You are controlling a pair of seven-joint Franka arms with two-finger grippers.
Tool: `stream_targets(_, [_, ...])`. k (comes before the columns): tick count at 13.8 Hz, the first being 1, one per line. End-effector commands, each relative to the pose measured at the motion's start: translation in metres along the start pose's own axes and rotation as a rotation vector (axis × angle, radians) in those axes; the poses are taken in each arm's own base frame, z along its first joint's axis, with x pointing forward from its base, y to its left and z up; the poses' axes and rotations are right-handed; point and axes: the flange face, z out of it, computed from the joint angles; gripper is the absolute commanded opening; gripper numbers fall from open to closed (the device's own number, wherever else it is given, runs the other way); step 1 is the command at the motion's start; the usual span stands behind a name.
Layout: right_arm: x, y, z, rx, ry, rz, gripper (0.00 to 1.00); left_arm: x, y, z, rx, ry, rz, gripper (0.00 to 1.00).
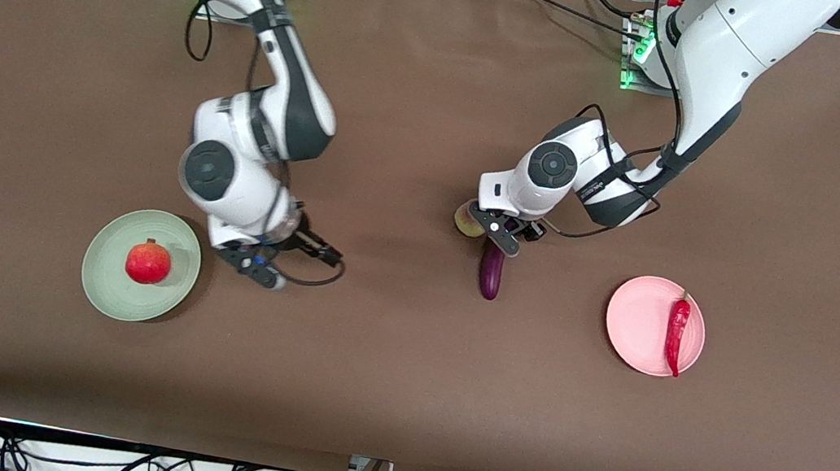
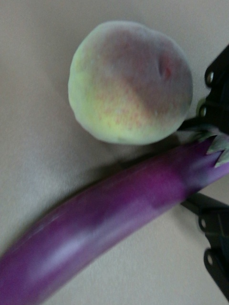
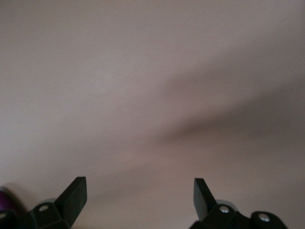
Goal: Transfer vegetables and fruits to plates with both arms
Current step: 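Place the eggplant on the pink plate while the right gripper grasps the peach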
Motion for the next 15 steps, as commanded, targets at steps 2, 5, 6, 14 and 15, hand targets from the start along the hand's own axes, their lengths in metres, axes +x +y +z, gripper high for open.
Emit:
stream_targets(2, [-0.024,-0.04,0.025,0.023,0.025,0.112,0.99,-0.014,-0.042,-0.046,0.102,-0.071,-0.043,0.0])
stream_targets(5, [-0.049,-0.06,0.043,0.048,0.048,0.157,0.99,-0.02,-0.114,-0.107,0.147,-0.113,-0.097,0.0])
stream_targets(6, [-0.061,-0.067,0.047,0.049,0.044,0.178,0.99,-0.022,-0.14,-0.124,0.146,-0.129,-0.102,0.0])
stream_targets(14, [-0.213,-0.133,0.09,0.072,0.093,0.25,0.99,-0.062,-0.286,-0.122,0.139,-0.172,-0.315,0.0])
stream_targets(15, [-0.218,-0.136,0.094,0.075,0.095,0.25,0.99,-0.064,-0.293,-0.116,0.137,-0.166,-0.322,0.0])
